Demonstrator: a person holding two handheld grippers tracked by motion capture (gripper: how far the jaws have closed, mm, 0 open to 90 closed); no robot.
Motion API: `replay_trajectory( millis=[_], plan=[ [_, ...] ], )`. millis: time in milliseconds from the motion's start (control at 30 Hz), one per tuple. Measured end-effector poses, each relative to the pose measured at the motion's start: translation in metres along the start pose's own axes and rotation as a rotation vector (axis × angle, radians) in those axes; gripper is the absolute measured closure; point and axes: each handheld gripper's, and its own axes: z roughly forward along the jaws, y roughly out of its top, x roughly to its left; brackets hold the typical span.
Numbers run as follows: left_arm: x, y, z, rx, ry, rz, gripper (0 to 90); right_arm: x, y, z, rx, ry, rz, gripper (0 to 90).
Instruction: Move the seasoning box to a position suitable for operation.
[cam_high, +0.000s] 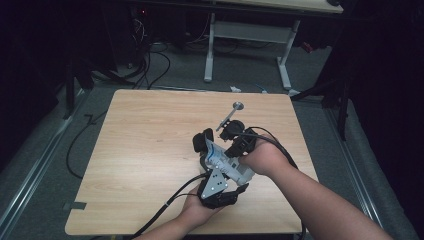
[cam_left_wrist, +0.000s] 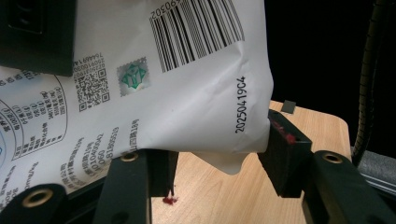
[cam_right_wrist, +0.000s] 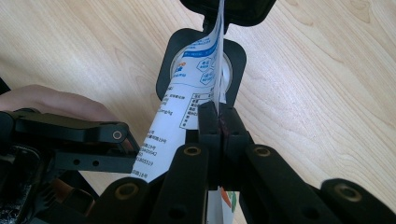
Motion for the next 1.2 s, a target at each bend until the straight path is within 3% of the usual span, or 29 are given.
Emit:
replay_trajectory(
  millis=[1200],
  plan=[
    [-0.006, -0.011, 0.000, 0.027, 0.000, 0.008, 51.7, 0.002, -0.011, 0.003, -0.007, 0.014, 0.005, 89.8]
  ],
)
